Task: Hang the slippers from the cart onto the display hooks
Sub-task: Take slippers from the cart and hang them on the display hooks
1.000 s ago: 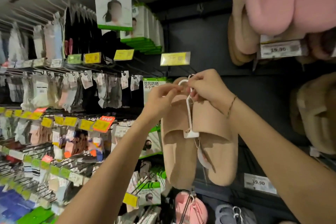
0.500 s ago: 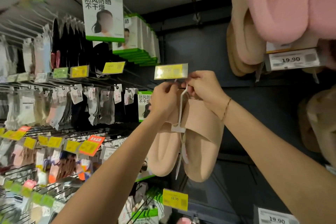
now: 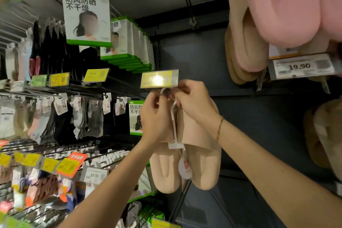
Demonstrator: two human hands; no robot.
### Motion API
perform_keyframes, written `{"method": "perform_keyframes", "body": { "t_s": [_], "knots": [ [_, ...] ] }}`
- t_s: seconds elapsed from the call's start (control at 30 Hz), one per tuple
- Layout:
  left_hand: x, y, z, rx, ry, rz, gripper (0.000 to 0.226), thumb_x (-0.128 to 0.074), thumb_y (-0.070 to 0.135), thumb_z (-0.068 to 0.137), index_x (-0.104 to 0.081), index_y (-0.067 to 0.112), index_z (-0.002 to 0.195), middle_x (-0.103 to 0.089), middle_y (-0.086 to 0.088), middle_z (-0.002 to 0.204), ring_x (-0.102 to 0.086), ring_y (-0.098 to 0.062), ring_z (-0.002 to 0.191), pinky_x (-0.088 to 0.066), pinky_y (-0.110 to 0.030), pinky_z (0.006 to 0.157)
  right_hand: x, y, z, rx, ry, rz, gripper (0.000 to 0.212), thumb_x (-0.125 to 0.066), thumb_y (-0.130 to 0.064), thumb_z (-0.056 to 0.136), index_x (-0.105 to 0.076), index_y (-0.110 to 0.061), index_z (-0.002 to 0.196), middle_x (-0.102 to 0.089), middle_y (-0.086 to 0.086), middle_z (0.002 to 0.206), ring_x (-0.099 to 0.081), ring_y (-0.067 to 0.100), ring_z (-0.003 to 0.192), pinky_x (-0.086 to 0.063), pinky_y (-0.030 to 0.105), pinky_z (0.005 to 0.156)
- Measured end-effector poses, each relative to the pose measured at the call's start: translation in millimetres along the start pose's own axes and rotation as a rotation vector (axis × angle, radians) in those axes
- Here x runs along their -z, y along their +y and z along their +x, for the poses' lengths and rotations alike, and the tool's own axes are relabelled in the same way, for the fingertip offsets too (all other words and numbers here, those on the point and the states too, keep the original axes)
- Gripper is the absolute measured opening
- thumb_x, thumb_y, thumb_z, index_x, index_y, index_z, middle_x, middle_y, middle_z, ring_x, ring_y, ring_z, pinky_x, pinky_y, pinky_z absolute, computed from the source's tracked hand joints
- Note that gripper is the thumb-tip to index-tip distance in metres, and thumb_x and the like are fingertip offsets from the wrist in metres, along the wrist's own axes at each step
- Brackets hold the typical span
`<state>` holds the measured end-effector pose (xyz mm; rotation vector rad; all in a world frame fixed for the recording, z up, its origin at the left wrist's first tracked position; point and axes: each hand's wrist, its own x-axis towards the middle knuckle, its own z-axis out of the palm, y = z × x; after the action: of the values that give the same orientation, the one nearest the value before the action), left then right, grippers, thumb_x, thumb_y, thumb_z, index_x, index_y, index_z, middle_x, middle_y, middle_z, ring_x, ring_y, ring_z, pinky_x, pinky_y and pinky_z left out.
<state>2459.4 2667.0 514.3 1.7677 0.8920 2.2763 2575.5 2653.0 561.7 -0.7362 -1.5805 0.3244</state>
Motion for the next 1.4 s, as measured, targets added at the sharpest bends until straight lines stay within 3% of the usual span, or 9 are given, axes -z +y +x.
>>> {"method": "perform_keyframes", "body": {
  "t_s": [0.27,0.43,0.57,0.67,0.87,1.03,1.13,1.23,1.4],
  "knots": [
    [4,4,11,-0.061,0.039,-0.042,0.018,-0.052,0.017,0.102,-0.064,0.016,0.089,-0.068,0.003,0.085,-0.064,-0.017,0.084,-0.048,-0.032,0.073,-2,-6,-1,0.115,-0.007,0.046,0.017,-0.061,-0.005,0.092,-0.074,-0.014,0.100,-0.066,-0.016,0.064,-0.067,-0.002,0.069,-0.049,0.014,0.062],
    [4,0,26,0.094,-0.014,-0.036,0.021,-0.054,0.017,0.098,-0.072,0.018,0.087,-0.074,0.003,0.086,-0.070,-0.013,0.086,-0.053,-0.030,0.077,-10,-4,14,-0.008,-0.007,-0.059,0.025,-0.060,-0.009,0.084,-0.076,-0.022,0.096,-0.074,-0.006,0.078,-0.069,0.013,0.075,-0.059,0.036,0.071],
    [4,-22,34,0.184,-0.150,0.049,0.028,-0.053,0.022,0.101,-0.072,0.022,0.080,-0.075,0.004,0.080,-0.072,-0.017,0.083,-0.056,-0.043,0.081,-16,12,20,-0.108,-0.020,-0.110,0.014,-0.058,-0.013,0.090,-0.071,-0.018,0.091,-0.072,0.002,0.072,-0.066,0.020,0.062,-0.054,0.033,0.053],
    [-2,-34,35,0.167,-0.204,0.094,0.027,-0.055,0.024,0.102,-0.070,0.023,0.080,-0.074,0.005,0.077,-0.070,-0.014,0.079,-0.054,-0.038,0.077,-9,23,21,-0.137,-0.015,-0.153,0.011,-0.055,-0.016,0.098,-0.062,-0.015,0.089,-0.067,0.002,0.073,-0.066,0.016,0.063,-0.049,0.023,0.043],
    [-30,-55,41,0.232,-0.233,0.183,0.025,-0.053,0.030,0.102,-0.071,0.020,0.088,-0.073,0.004,0.082,-0.068,-0.015,0.080,-0.054,-0.036,0.073,-4,48,36,-0.192,-0.011,-0.347,0.010,-0.062,-0.021,0.094,-0.059,-0.026,0.085,-0.068,-0.001,0.080,-0.066,0.019,0.081,-0.057,0.041,0.075],
    [-38,-81,40,0.191,-0.324,0.391,0.025,-0.046,0.031,0.097,-0.070,0.032,0.102,-0.067,0.010,0.085,-0.068,-0.022,0.090,-0.053,-0.032,0.076,-4,72,32,-0.306,-0.043,-0.501,0.013,-0.061,-0.040,0.090,-0.054,-0.035,0.099,-0.064,-0.006,0.090,-0.061,0.019,0.086,-0.052,0.042,0.081],
    [-33,-94,33,0.172,-0.373,0.461,0.025,-0.041,0.031,0.091,-0.064,0.025,0.097,-0.065,0.004,0.081,-0.066,-0.029,0.082,-0.057,-0.039,0.074,-9,74,21,-0.199,-0.026,-0.574,0.031,-0.064,-0.032,0.084,-0.051,-0.030,0.112,-0.062,0.003,0.104,-0.060,0.026,0.093,-0.052,0.048,0.085],
    [-17,-96,26,0.130,-0.345,0.430,0.029,-0.046,0.025,0.093,-0.069,0.017,0.108,-0.072,-0.006,0.107,-0.065,-0.028,0.101,-0.054,-0.036,0.088,-28,65,4,-0.081,0.090,-0.727,0.032,-0.065,-0.019,0.087,-0.056,-0.014,0.117,-0.057,0.015,0.113,-0.056,0.033,0.102,-0.043,0.041,0.092],
    [48,-81,6,0.124,-0.309,0.547,0.030,-0.043,0.035,0.091,-0.064,0.013,0.092,-0.067,-0.009,0.090,-0.062,-0.031,0.085,-0.053,-0.044,0.074,-85,53,-38,0.189,-0.052,-0.496,0.020,-0.063,-0.003,0.079,-0.058,-0.019,0.091,-0.058,0.003,0.094,-0.054,0.026,0.093,-0.045,0.040,0.082]
  ]
}}
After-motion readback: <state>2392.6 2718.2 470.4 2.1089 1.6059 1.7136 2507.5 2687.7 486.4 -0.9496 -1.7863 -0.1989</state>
